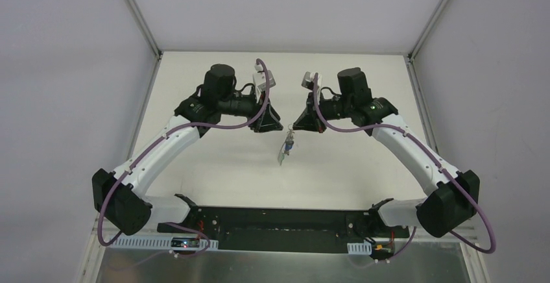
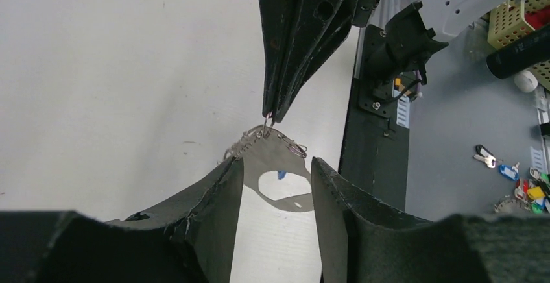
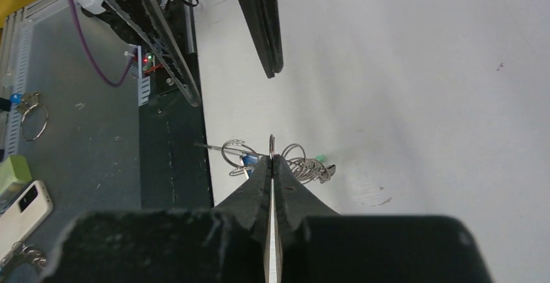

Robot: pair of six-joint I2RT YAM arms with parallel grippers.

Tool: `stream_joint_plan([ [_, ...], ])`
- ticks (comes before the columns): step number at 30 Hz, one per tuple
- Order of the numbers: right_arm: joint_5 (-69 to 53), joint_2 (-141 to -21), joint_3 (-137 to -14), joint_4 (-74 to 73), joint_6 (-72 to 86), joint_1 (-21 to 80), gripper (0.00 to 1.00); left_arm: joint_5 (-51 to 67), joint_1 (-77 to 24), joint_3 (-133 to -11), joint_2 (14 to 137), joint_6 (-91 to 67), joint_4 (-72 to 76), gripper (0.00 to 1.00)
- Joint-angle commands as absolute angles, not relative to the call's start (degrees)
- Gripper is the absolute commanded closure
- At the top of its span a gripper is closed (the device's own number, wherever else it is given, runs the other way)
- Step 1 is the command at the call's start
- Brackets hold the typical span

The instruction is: Put the keys on the keyring

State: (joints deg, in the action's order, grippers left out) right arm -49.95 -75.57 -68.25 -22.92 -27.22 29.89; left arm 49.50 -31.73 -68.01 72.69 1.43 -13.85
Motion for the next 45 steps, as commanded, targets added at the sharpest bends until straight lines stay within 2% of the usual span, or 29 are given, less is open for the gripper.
stream_joint_plan([
  [1,-57.2,-75.1,-70.6,-22.5,-27.7,30.1,1.00,52.6,-33.0,-71.2,73.2,1.3,-11.2,0.58],
  [24,-60.9,-73.8,-68.0,-21.5,-28.8,30.0,1.00,48.0,-37.5,-68.8,75.5,6.9,-11.4,0.83],
  [37,-61.8,-74.0,-67.5,-20.2,-27.8,29.7,1.00,50.7,-38.4,-66.8,75.8,9.3,-9.9,0.86],
  [45,-62.1,-73.8,-66.8,-19.0,-26.8,29.4,1.00,51.9,-38.6,-66.3,76.0,8.7,-8.7,1.00],
])
